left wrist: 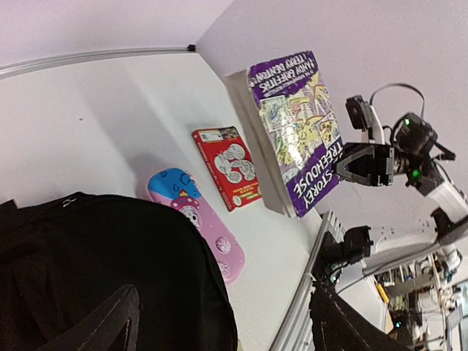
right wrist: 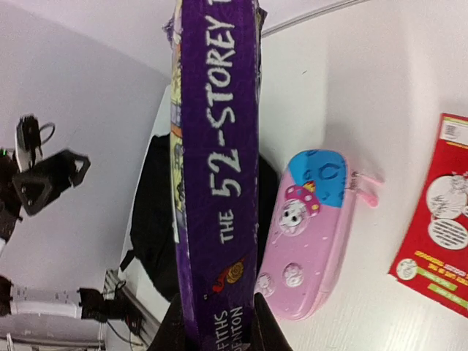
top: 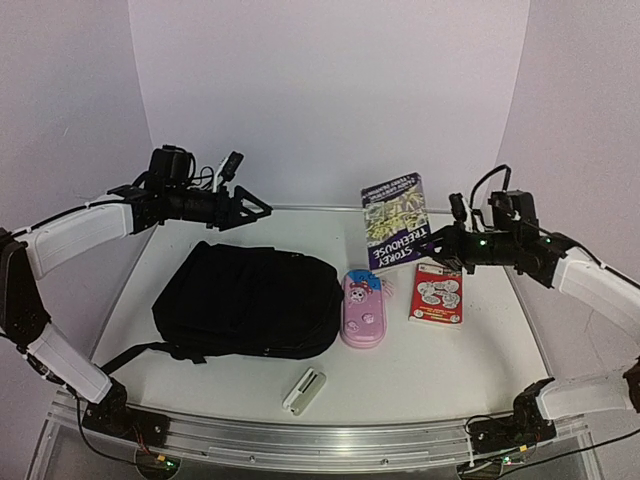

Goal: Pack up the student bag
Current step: Pick up the book from the center of the board.

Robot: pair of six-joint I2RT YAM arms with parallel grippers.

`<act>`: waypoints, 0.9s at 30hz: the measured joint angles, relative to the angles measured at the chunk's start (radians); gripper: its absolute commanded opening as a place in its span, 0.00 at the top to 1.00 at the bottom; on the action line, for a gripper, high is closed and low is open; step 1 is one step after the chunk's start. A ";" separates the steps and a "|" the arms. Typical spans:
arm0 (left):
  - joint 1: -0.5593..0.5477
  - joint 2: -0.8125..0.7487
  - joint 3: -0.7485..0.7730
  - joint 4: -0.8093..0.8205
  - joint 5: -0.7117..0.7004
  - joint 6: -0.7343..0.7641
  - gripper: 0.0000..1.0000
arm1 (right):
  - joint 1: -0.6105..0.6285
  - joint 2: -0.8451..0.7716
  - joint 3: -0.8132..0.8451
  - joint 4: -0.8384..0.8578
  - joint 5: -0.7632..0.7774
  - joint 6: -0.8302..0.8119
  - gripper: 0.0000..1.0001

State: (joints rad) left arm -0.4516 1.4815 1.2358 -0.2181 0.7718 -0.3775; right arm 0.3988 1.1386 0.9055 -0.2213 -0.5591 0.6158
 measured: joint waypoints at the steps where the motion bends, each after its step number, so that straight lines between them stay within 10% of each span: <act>1: -0.009 0.013 0.018 0.000 0.021 0.011 0.16 | 0.029 0.026 0.043 -0.033 -0.022 -0.026 1.00; 18: -0.068 0.153 0.169 -0.169 0.261 0.211 0.01 | 0.313 0.292 0.350 -0.274 -0.299 -0.294 1.00; 27: -0.069 0.170 0.171 -0.238 0.436 0.259 0.68 | 0.314 0.327 0.387 -0.273 -0.377 -0.339 1.00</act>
State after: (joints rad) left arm -0.5201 1.6512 1.4064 -0.4565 1.2074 -0.1189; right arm 0.7124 1.4657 1.2929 -0.4946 -0.9362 0.2773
